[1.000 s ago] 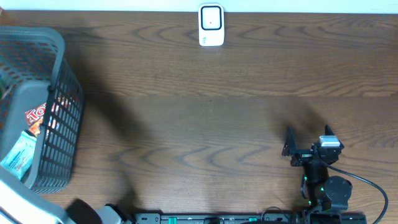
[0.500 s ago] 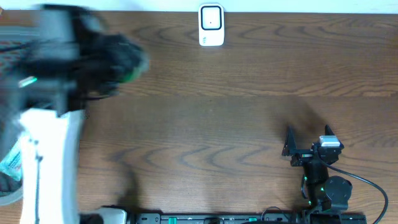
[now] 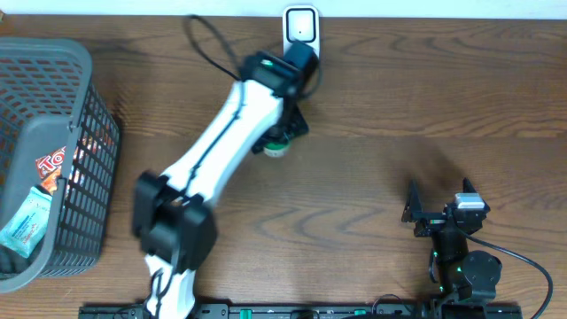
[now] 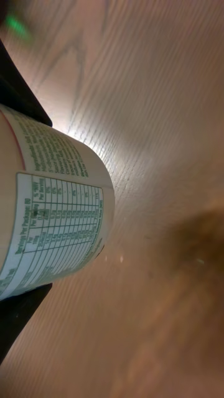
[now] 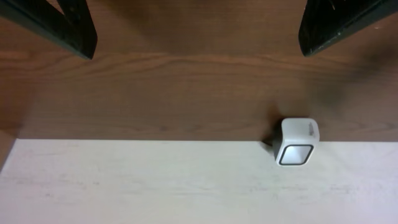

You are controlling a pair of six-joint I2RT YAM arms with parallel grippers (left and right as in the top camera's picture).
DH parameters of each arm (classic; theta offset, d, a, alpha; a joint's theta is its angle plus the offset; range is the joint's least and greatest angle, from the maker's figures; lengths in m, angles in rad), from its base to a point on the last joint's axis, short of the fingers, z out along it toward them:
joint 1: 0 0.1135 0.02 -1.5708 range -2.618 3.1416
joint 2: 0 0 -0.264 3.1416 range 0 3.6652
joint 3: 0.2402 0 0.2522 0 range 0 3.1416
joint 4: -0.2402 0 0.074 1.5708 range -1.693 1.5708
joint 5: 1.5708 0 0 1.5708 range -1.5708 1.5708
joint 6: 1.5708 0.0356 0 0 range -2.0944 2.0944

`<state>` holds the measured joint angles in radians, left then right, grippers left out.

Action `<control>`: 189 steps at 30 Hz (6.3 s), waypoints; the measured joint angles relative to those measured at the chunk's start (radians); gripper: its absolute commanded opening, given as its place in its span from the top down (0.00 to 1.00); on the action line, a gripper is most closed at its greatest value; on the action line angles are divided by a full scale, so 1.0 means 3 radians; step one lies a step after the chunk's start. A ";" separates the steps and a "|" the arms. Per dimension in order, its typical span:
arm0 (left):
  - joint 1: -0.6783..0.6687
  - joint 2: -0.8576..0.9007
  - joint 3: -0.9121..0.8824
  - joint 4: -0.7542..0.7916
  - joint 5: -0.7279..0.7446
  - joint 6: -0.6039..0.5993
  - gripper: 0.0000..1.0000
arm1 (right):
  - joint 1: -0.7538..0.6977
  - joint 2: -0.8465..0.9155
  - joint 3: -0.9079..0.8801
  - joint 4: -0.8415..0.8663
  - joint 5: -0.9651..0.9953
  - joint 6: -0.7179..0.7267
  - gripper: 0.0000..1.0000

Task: Scan the item barcode
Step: 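Lift the bottle out and hold it under the white scanner, then release the bottle on the table and withdraw the left arm, then reach into the basket and grasp the orange tissue pack with left gripper, then carry the tissue pack to the scanner and hold it there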

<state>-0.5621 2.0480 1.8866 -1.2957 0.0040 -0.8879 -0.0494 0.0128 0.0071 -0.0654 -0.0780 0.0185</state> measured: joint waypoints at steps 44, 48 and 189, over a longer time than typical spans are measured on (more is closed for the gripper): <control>0.0347 0.0148 0.1546 -0.0331 -0.0128 0.1469 0.01 | 0.0000 0.0000 0.0000 0.0000 0.0000 0.0000 0.01; 0.1022 -0.0738 0.2083 -0.0356 -0.0327 0.1621 0.02 | 0.0000 0.0000 0.0000 0.0000 0.0000 0.0000 0.01; -0.0440 -0.1019 -0.0717 0.1794 0.0842 0.1527 0.27 | 0.0000 0.0006 0.0000 0.0000 0.0000 0.0000 0.01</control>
<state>-0.6941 1.7424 1.6714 -0.7574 0.2565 -0.4297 -0.0494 0.0147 0.0071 -0.0654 -0.0780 0.0185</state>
